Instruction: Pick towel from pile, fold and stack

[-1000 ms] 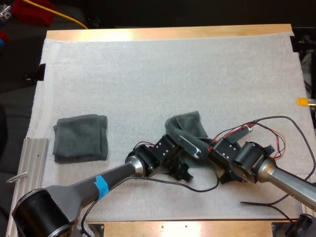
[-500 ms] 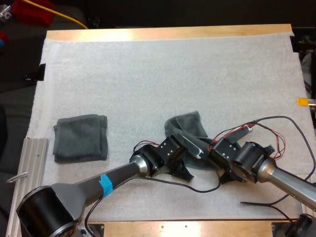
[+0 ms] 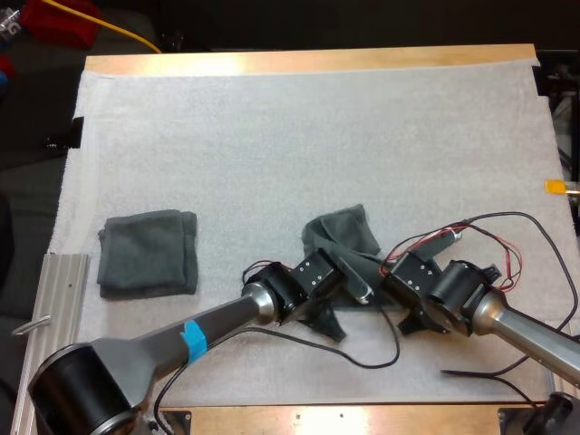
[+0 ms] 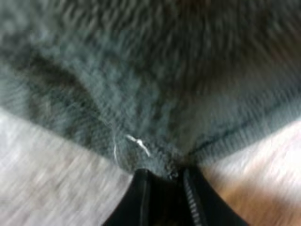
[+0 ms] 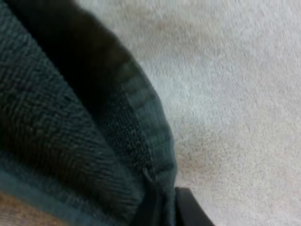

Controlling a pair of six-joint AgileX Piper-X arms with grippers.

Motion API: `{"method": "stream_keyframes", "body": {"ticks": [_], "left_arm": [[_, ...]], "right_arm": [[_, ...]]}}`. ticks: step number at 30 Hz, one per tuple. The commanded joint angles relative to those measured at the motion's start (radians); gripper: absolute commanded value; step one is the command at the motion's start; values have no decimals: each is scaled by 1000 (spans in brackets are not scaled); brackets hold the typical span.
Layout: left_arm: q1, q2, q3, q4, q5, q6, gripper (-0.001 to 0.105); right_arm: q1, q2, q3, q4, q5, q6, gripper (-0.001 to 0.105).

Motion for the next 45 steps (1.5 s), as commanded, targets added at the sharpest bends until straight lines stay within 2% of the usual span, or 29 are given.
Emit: {"method": "stream_keyframes", "body": {"ticks": [1,7,15,23,28,31,34,40,45], "left_arm": [[1,-32,-9,56,-52,22,0],[4,-158,-44,114,-94,65,0],[56,-307,-106,247,-132,92,0],[106,-398,-235,396,-148,149,0],[102,-411,-364,504,-231,159,0],[102,-420,-438,538,-242,171,0],[102,-423,-506,590,-242,171,0],[102,-427,-583,671,-242,171,0],[101,-435,-609,708,-240,171,0]], "right_arm": [[-4,-9,-4,10,-5,-2,1],[-4,-57,-25,-80,-91,3,1],[-4,-148,-73,-96,-88,3,1],[-4,-202,-160,-98,-81,5,1],[-4,-201,-233,-90,-81,64,1],[-4,-201,-277,-76,-79,116,1],[-4,-201,-317,-65,-56,124,1],[-4,-201,-372,-47,-43,138,1],[-4,-201,-399,-3,-47,138,1]]}}
